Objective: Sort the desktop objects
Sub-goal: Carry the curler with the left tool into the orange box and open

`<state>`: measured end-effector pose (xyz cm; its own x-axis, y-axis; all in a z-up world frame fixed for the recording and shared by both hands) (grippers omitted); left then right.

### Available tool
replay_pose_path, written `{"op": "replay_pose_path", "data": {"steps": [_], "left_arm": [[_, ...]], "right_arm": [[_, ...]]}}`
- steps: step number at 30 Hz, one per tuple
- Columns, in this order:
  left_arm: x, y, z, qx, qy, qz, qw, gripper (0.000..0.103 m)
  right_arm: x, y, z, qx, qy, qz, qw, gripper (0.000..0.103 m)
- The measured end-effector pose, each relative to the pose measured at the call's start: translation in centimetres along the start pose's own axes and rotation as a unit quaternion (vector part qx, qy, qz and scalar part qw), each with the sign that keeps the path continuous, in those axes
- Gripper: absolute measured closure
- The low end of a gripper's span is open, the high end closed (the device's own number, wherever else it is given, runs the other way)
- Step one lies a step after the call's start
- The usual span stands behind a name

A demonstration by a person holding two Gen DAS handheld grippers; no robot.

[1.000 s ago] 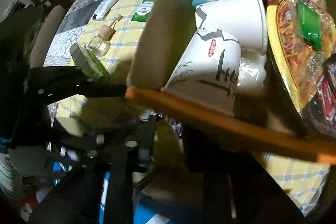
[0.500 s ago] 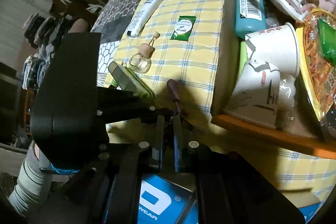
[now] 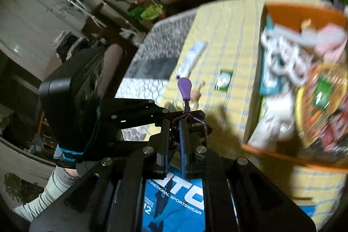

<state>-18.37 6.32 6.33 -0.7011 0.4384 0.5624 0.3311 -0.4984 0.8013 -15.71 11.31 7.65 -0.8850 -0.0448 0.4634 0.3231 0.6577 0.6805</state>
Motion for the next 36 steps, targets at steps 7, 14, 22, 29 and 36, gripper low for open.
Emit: {"op": "replay_pose_path", "data": {"steps": [7, 14, 22, 29, 36], "left_arm": [[9.1, -1.8, 3.7, 0.025, -0.05, 0.002, 0.9984, 0.087], [16.1, -11.0, 5.1, 0.036, -0.079, -0.027, 0.9958, 0.087], [19.3, -20.4, 2.9, 0.063, -0.079, -0.069, 0.9924, 0.087], [19.4, -22.7, 3.1, 0.102, -0.085, -0.085, 0.9875, 0.019], [17.6, -14.6, -1.2, 0.052, 0.004, -0.024, 0.9984, 0.015]], "right_arm": [[5.2, 6.5, 4.1, -0.038, -0.012, 0.047, 0.998, 0.094], [9.7, 7.7, 13.9, -0.073, -0.036, 0.058, 0.995, 0.092], [13.3, 3.2, 23.1, -0.095, -0.063, 0.041, 0.993, 0.092], [12.8, 3.6, 28.9, -0.165, -0.09, 0.032, 0.982, 0.084], [11.8, 5.8, 25.8, -0.174, -0.067, 0.059, 0.981, 0.044]]}}
Point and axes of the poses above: each gripper's, at about its wrist camera, not at the fingertips, and y roughly against the way its jaws point, z to its right, x to its top, the point moved 5 cm from there along -y, roughly the way its jaws point, and after that the axes turned 2 degrees about z, right-handed, at the moved point
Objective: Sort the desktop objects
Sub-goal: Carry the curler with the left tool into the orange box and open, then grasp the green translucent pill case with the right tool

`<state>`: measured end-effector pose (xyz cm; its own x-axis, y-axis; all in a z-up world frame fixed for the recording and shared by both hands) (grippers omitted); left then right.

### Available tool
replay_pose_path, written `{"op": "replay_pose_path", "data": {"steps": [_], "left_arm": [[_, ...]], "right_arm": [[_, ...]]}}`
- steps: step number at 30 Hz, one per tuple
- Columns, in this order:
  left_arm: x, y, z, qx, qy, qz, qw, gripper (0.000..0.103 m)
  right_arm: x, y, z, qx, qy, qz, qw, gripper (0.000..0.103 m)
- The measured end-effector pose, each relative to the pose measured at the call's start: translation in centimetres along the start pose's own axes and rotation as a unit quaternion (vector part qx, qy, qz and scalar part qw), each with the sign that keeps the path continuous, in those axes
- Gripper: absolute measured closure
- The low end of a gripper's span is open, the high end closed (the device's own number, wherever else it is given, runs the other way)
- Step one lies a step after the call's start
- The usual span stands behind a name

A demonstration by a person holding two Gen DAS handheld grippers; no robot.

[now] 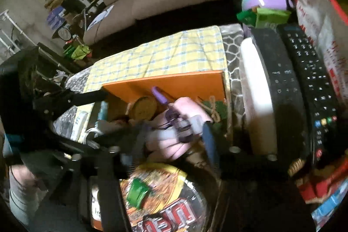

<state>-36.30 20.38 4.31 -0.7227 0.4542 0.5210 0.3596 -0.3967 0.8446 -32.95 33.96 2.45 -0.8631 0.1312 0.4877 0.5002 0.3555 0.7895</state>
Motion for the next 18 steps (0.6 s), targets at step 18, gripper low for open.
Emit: {"op": "replay_pose_path", "data": {"steps": [18], "left_arm": [[-14.9, 11.8, -2.8, -0.034, 0.068, 0.008, 0.9971, 0.0]], "right_arm": [[-6.8, 7.1, -9.6, 0.014, 0.057, 0.009, 0.998, 0.002]]}}
Point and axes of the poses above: each gripper's, at about its wrist camera, not at the fingertips, and y roughly against the way its jaws point, z to its right, x to its top, the point moved 5 cm from there along -y, roughly the way its jaws point, and after that the axes turned 2 degrees about z, right-handed, at the moved point
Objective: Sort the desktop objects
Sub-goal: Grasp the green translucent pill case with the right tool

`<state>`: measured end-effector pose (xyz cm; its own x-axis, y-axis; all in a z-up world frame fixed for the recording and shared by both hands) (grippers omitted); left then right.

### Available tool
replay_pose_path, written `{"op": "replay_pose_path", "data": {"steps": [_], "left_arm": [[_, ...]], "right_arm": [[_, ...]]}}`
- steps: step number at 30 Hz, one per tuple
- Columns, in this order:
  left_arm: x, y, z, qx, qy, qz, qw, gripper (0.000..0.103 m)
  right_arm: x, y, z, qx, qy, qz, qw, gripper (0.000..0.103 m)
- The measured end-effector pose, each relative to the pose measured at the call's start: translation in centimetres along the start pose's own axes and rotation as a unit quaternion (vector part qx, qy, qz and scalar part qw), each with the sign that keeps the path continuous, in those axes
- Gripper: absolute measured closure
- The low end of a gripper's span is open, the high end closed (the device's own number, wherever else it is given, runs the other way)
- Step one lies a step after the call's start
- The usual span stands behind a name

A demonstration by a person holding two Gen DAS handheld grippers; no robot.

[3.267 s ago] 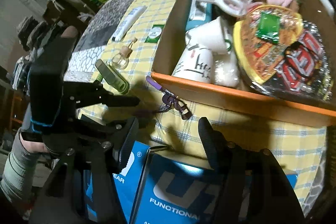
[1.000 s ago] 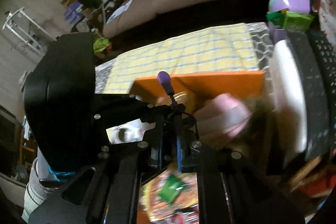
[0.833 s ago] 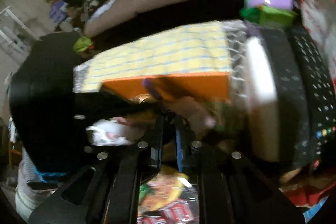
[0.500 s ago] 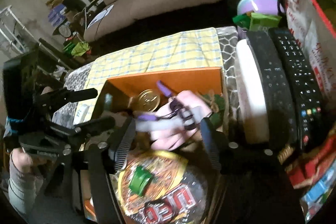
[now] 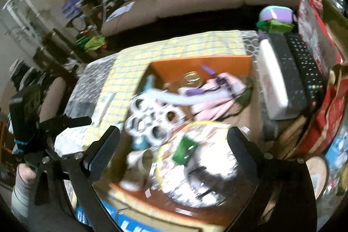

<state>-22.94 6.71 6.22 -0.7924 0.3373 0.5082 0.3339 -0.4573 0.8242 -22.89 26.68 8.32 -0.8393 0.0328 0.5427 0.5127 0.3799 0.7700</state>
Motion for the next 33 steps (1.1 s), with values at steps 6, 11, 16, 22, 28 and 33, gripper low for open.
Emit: {"op": "replay_pose_path", "data": {"steps": [6, 11, 16, 22, 28, 33], "left_arm": [[-6.3, 5.5, -5.0, 0.049, 0.035, 0.002, 0.9982, 0.0], [-11.7, 8.2, -10.3, 0.064, 0.118, 0.04, 0.9901, 0.0], [-16.2, 8.0, -14.4, 0.075, 0.2, 0.075, 0.9739, 0.0], [-18.6, 5.2, -17.4, 0.037, 0.276, 0.089, 0.9564, 0.0], [-18.8, 3.0, -19.1, 0.01, 0.299, 0.086, 0.9503, 0.0], [-17.7, 2.5, -19.4, -0.009, 0.297, 0.081, 0.9513, 0.0]], "right_arm": [[-3.8, 0.6, -8.0, 0.049, 0.042, 0.0, 0.998, 0.001], [-7.2, -1.4, -15.2, 0.072, 0.101, -0.007, 0.992, 0.001], [-10.7, -6.5, -20.7, 0.072, 0.151, -0.042, 0.985, 0.001], [-13.4, -13.5, -23.3, 0.038, 0.211, -0.094, 0.972, 0.001], [-14.4, -18.4, -23.6, 0.029, 0.23, -0.137, 0.963, 0.008], [-14.4, -21.0, -23.8, 0.019, 0.256, -0.161, 0.953, 0.017]]}}
Point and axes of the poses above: each gripper's, at about its wrist camera, not at the fingertips, and y roughly against the way its jaws point, z to its right, x to its top, the point moved 5 cm from there along -y, roughly the way its jaws point, and after that the axes turned 2 degrees about z, right-handed, at the moved point
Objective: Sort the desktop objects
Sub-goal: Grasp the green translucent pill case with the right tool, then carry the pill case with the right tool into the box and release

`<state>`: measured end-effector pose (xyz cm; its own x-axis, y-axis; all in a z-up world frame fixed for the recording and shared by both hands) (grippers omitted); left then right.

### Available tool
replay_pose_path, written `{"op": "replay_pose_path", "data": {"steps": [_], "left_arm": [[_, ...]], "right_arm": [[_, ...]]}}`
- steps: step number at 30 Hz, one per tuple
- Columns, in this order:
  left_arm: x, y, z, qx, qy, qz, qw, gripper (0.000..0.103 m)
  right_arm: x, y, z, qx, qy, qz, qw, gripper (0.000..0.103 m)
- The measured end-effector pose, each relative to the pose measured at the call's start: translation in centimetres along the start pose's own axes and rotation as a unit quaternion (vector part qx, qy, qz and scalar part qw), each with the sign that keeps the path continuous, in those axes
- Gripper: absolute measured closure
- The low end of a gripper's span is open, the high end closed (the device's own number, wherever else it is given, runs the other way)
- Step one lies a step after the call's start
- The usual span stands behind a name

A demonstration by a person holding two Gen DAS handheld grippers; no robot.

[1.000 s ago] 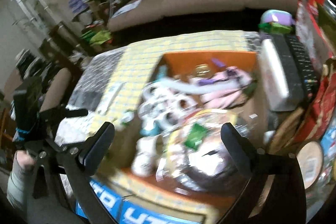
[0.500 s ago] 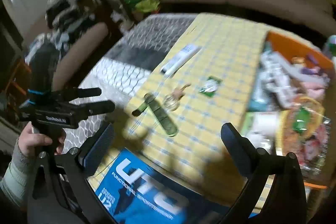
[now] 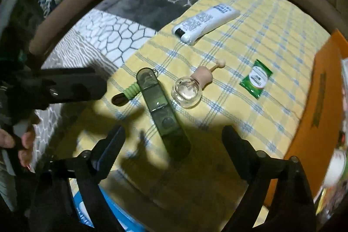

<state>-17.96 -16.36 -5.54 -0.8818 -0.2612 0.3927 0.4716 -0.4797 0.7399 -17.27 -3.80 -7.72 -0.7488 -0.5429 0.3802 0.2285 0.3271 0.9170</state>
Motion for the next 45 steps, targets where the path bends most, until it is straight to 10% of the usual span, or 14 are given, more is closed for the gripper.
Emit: {"op": "replay_pose_path", "data": {"steps": [3, 4, 9, 21, 25, 28, 35, 45], "left_arm": [[-0.1, -0.6, 0.0, -0.016, 0.013, -0.01, 0.9997, 0.0], [-0.2, -0.8, 0.0, -0.016, 0.015, -0.013, 0.9997, 0.0], [-0.3, -0.8, 0.1, -0.052, 0.035, -0.013, 0.998, 0.0], [-2.3, -3.2, 0.5, -0.211, 0.165, -0.036, 0.9628, 0.004], [-1.7, -2.0, 1.1, -0.242, 0.173, -0.002, 0.9548, 0.046], [-0.8, -0.3, 1.6, -0.274, 0.175, 0.026, 0.9455, 0.055], [0.9, 3.2, 6.7, -0.261, 0.094, 0.043, 0.9596, 0.056], [4.4, -2.6, 23.4, -0.249, -0.054, -0.047, 0.9658, 0.055]], "right_arm": [[0.2, -1.2, -0.1, 0.014, 0.005, -0.016, 1.0, 0.048], [0.1, -1.7, -0.2, 0.022, 0.005, -0.025, 0.999, 0.073], [0.6, -1.2, 1.4, 0.121, -0.093, -0.006, 0.988, 0.082], [-1.1, 1.3, 4.6, 0.307, -0.293, 0.055, 0.904, 0.082], [-0.7, 2.0, 2.9, 0.337, -0.288, 0.065, 0.894, 0.082], [-0.2, 3.2, 1.8, 0.36, -0.287, 0.081, 0.884, 0.082], [-0.1, 7.6, 1.4, 0.386, -0.27, 0.115, 0.875, 0.082], [-4.8, 16.3, 13.9, 0.337, -0.322, 0.2, 0.862, 0.08]]}}
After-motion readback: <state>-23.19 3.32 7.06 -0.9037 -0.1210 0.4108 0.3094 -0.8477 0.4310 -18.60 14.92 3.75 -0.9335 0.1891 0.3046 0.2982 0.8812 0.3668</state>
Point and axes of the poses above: each gripper's, at about its wrist camera, not at the fingertips, and y roughly against the way its jaws point, z to its right, x to its top, the point moved 5 cm from there along -y, roughly the way its jaws point, and after that the axes turned 2 degrees about z, right-handed, at the moved point
